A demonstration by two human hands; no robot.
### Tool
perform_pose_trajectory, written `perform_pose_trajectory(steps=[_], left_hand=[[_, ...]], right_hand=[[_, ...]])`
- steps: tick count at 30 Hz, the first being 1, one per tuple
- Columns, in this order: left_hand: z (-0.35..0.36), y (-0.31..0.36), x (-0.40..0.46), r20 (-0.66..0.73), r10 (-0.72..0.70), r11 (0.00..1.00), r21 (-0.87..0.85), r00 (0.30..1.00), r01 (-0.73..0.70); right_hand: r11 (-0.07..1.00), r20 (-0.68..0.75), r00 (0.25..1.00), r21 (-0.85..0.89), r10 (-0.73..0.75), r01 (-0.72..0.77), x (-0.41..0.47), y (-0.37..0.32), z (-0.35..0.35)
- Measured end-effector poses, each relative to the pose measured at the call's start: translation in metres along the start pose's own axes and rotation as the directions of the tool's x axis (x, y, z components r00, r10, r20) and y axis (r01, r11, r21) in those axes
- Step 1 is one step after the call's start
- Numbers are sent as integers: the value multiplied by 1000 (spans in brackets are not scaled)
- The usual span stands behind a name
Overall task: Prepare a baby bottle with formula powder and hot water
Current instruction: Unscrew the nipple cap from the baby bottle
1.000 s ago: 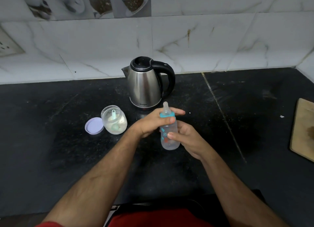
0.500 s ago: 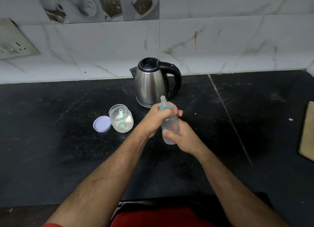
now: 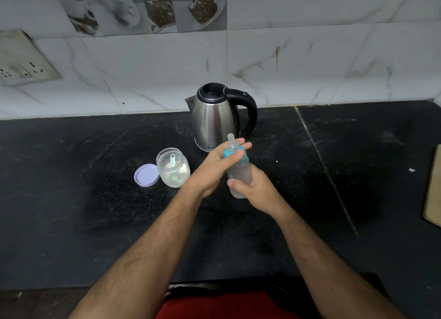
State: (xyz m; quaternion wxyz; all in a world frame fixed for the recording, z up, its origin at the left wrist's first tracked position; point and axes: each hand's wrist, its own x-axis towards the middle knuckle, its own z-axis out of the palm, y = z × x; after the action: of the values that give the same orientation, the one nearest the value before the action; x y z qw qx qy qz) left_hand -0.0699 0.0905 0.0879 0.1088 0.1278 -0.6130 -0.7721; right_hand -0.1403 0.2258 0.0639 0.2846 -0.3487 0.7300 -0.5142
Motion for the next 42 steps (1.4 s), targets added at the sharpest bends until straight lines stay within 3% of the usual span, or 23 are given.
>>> perform_pose_trajectory(steps=[3, 6, 10, 14, 18, 24, 27, 30, 36, 42], left_hand=[[-15, 0, -4, 96, 17, 999, -50, 995, -12], [-17, 1, -5, 88, 45, 999, 24, 995, -47], [-8, 1, -5, 1, 131, 989, 63, 991, -130], [7, -7, -6, -157, 174, 983, 81, 972, -163], [11, -15, -7, -293, 132, 991, 74, 947, -116], [-15, -9, -12, -11, 36, 999, 39, 999, -35], [-21, -6, -13, 32, 33, 996, 83, 999, -35], [-17, -3, -14, 12, 59, 992, 109, 998, -60], [-1, -13, -16, -261, 158, 981, 153, 952, -121], [2, -8, -17, -181, 67, 979, 199, 981, -30]], right_hand=[[998, 84, 996, 64, -18, 13, -3, 0, -2], [998, 105, 995, 66, -5, -2, -3, -1, -1], [999, -8, 1000, 33, 10, -9, 1, -1, 4], [992, -186, 982, -120, 11, -34, 0, 1, 11], [994, -201, 980, -112, -6, -17, 0, 3, 13], [996, -54, 996, 41, 76, -74, -2, 4, 3], [997, -14, 998, 34, 64, -64, -3, 3, 2], [997, -14, 997, 8, 72, -72, -2, 1, 3], [987, -159, 985, -136, 64, -86, -2, -1, 14], [993, -91, 994, -93, 61, -69, -5, -5, 19]])
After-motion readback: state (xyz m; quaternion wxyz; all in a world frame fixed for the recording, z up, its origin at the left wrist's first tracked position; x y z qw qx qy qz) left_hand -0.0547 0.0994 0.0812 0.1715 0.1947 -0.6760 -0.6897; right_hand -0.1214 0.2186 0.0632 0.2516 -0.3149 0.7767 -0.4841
